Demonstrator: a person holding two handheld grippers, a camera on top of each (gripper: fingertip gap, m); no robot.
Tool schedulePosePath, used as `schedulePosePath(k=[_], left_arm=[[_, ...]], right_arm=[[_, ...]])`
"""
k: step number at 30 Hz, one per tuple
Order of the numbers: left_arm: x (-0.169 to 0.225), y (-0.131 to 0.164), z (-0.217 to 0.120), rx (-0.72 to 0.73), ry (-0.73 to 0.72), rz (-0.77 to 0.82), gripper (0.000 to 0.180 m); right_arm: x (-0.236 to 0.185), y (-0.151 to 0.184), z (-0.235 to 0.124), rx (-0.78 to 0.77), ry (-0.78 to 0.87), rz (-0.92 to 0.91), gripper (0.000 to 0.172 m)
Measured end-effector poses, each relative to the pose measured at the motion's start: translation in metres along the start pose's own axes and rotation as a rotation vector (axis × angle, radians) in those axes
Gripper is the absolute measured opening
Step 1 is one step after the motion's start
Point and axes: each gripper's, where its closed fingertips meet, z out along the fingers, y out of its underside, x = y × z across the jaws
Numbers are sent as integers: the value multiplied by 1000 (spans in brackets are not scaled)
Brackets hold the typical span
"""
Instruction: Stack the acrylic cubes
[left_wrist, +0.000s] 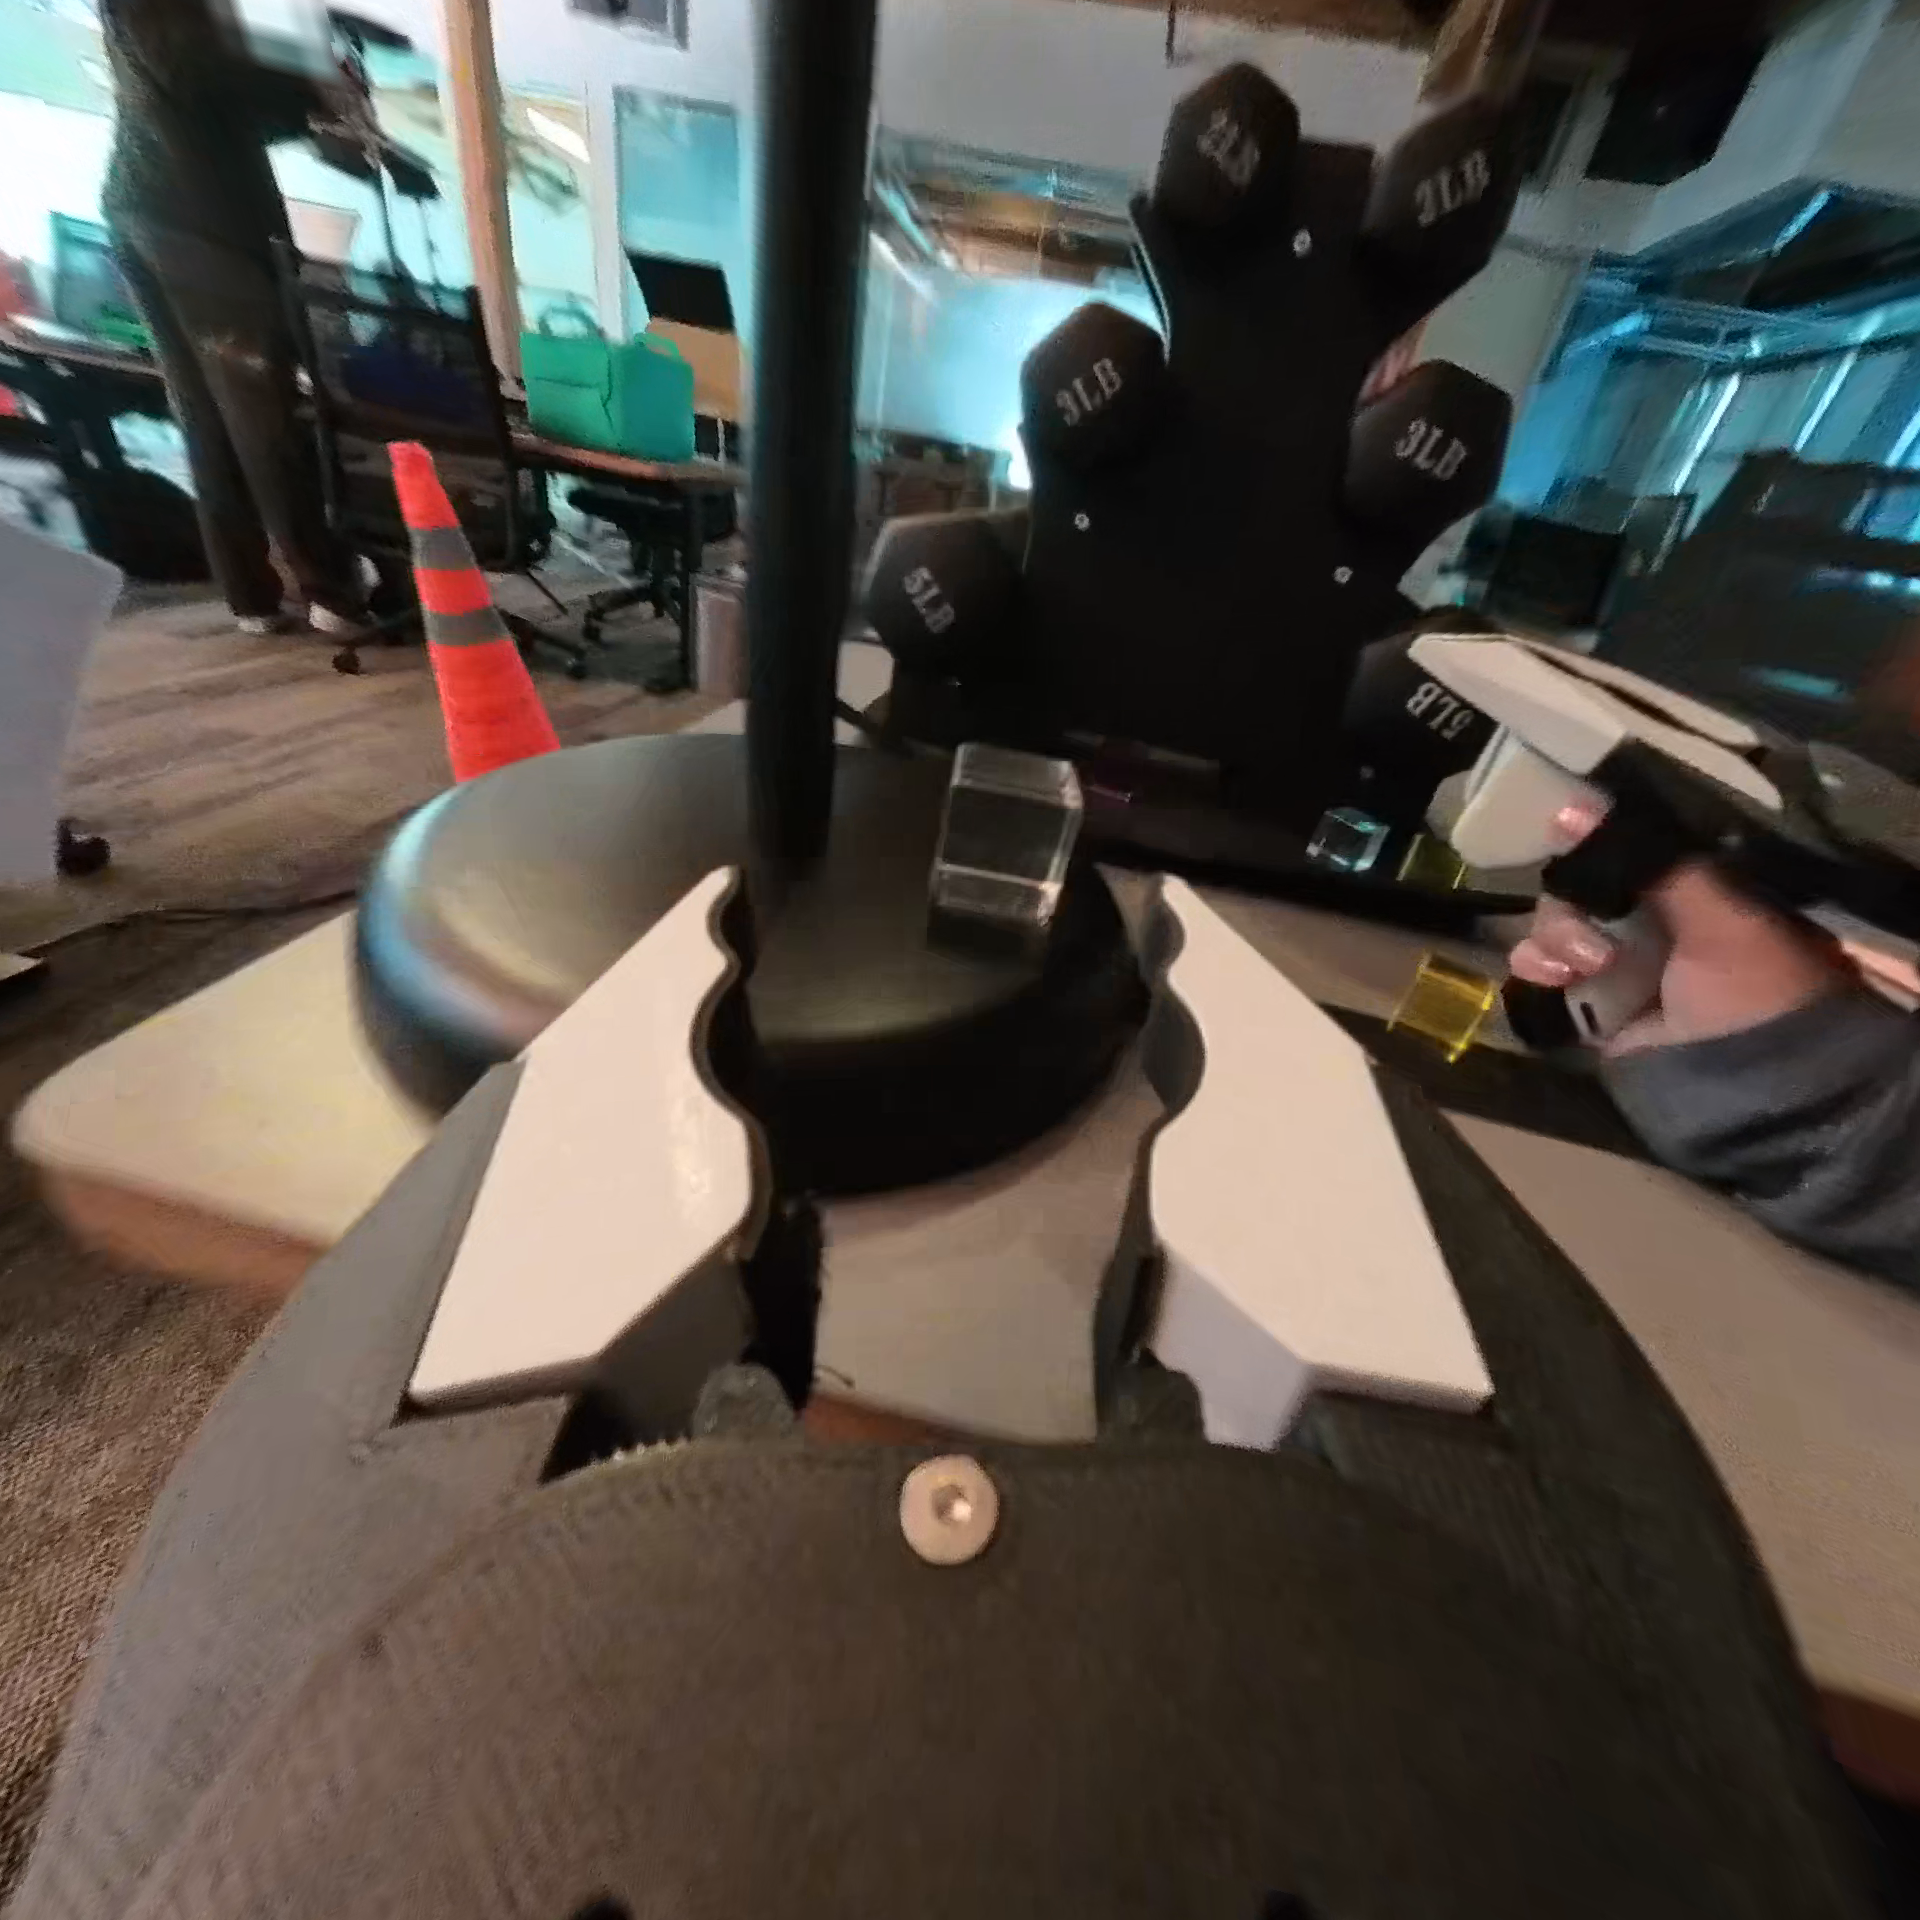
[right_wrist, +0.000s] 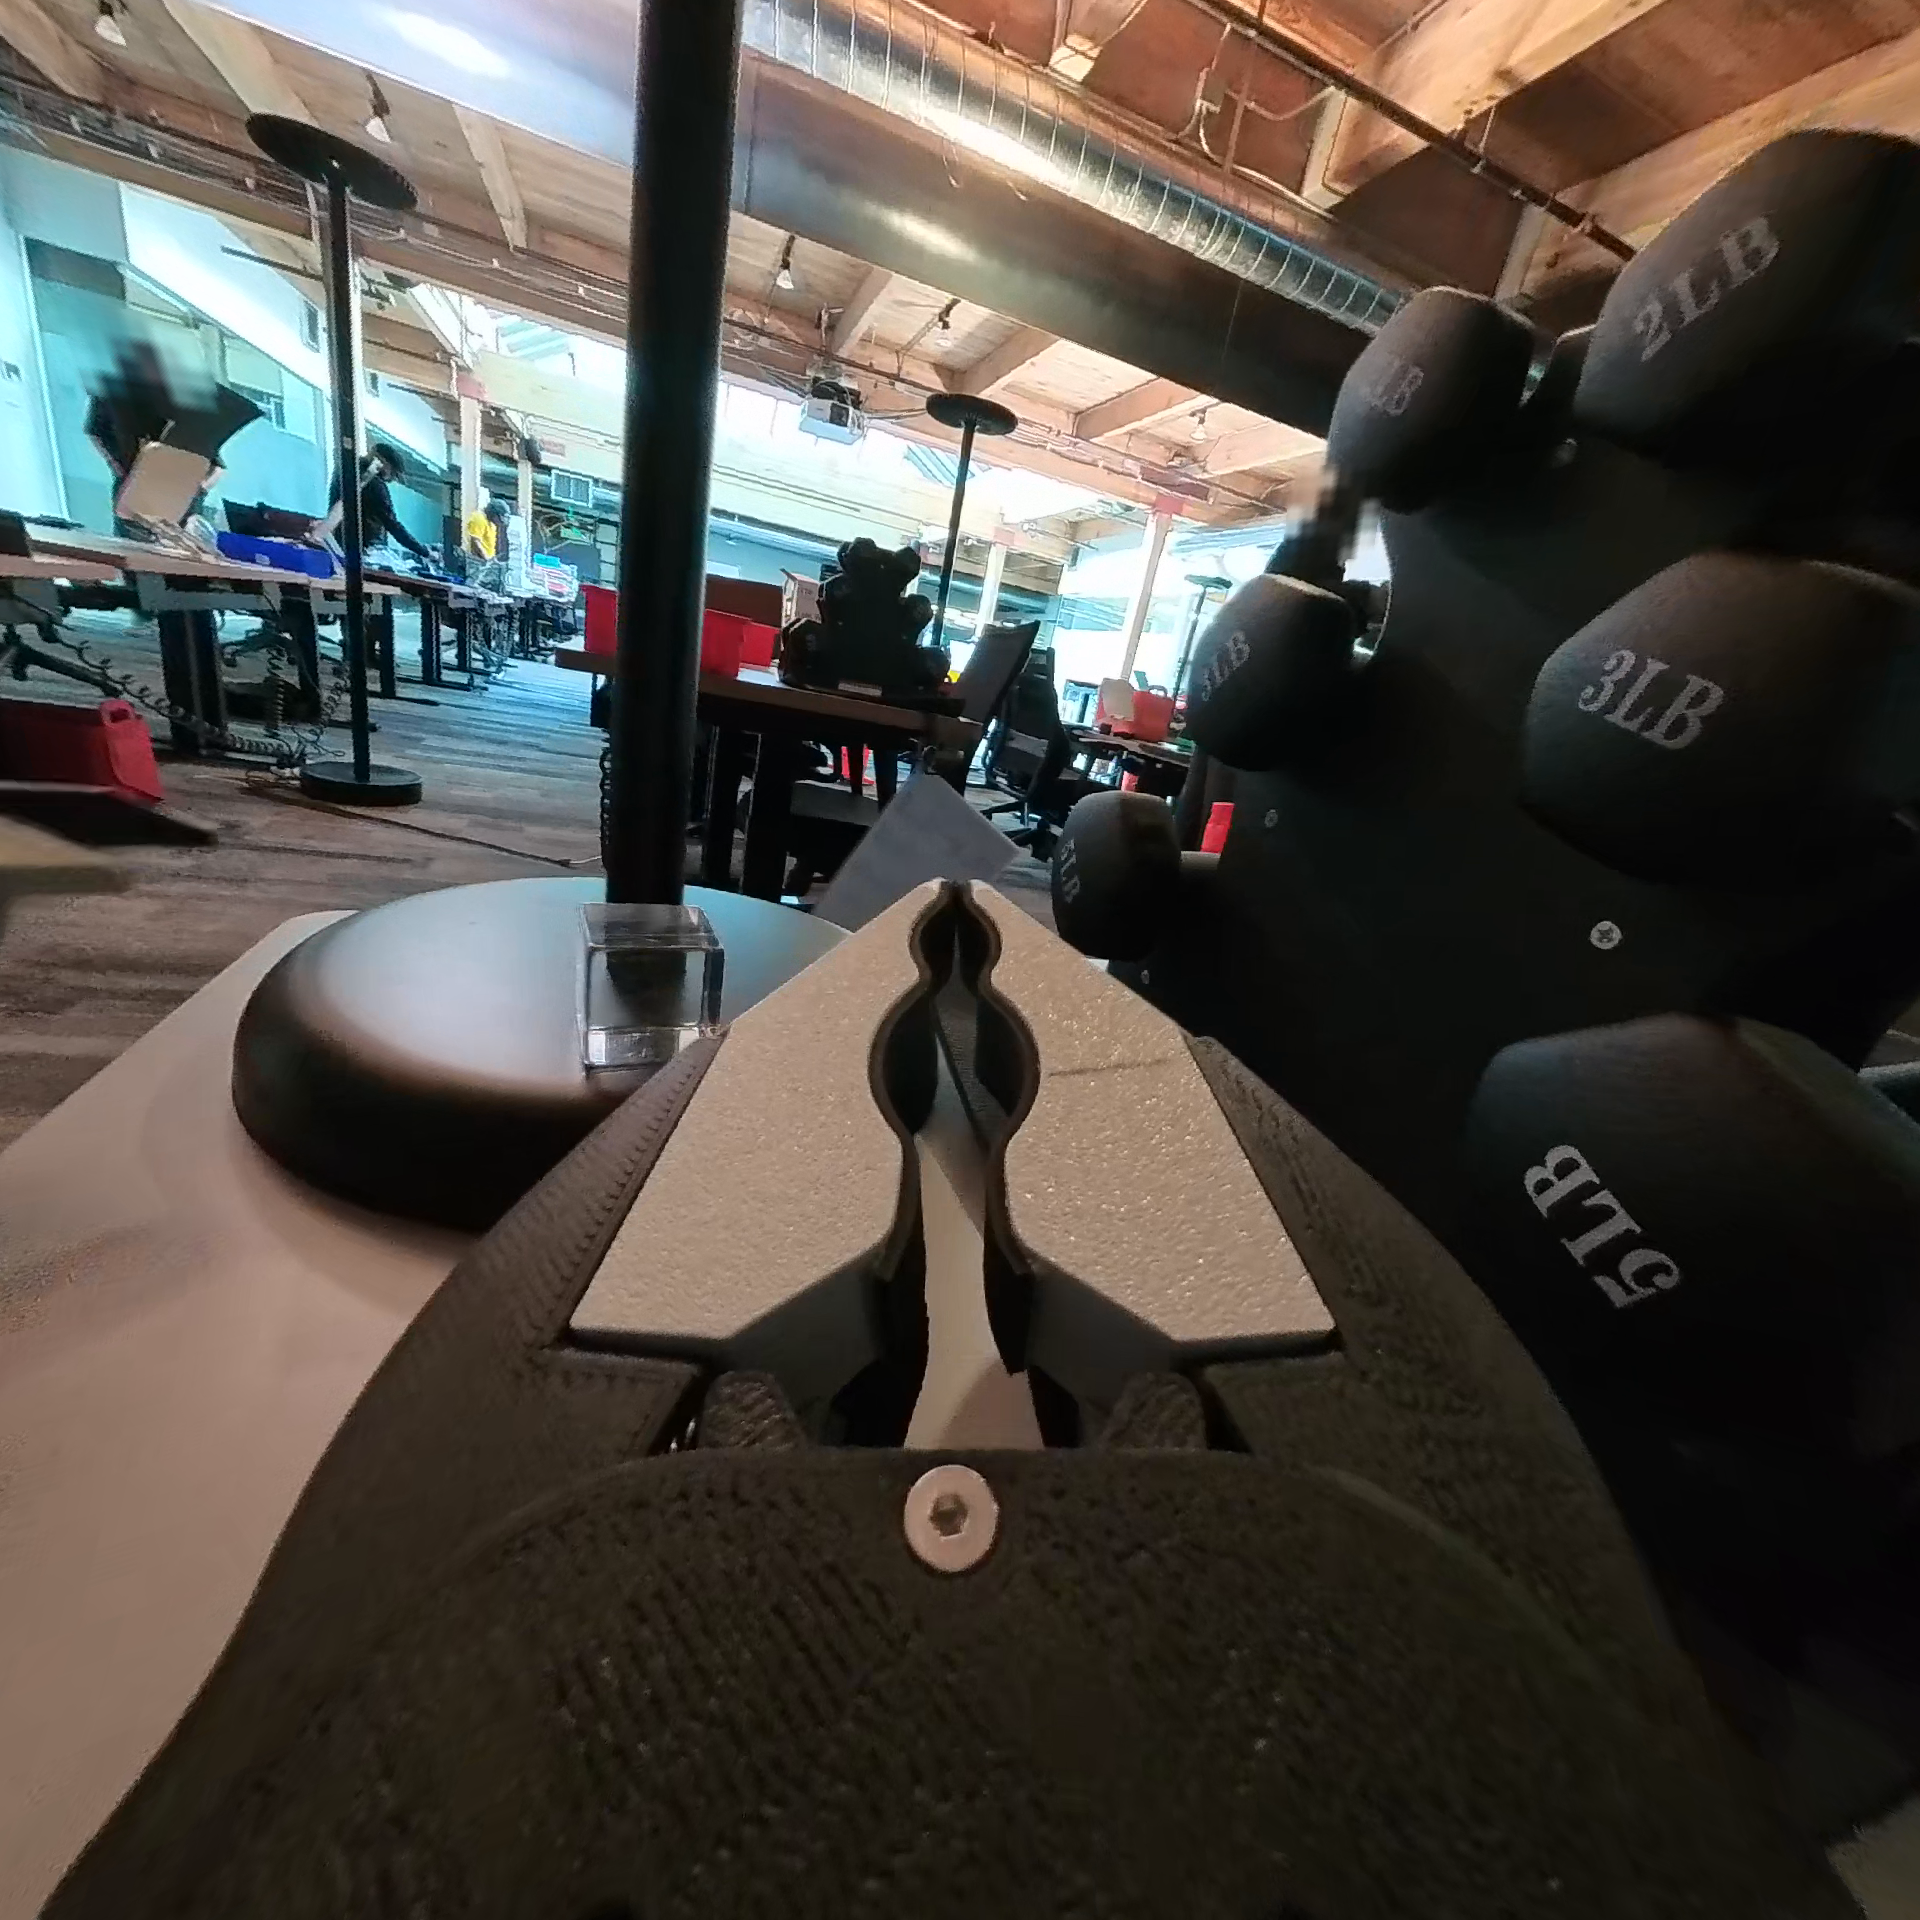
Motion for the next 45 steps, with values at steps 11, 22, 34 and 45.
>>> schedulePosePath(k=[11,22,34,45], left_arm=[[21,27,98,-378,95,-29,54],[19,37,96,-471,62,63,44],[-35,17,64,-312,-206,6,42],[-14,25,66,-287,-226,-9,70]], right_arm=[[-2,0,0,3,-31,32,0],[-2,1,0,2,-47,66,0],[-1,1,0,3,-48,79,0],[-1,1,0,4,-50,84,0]])
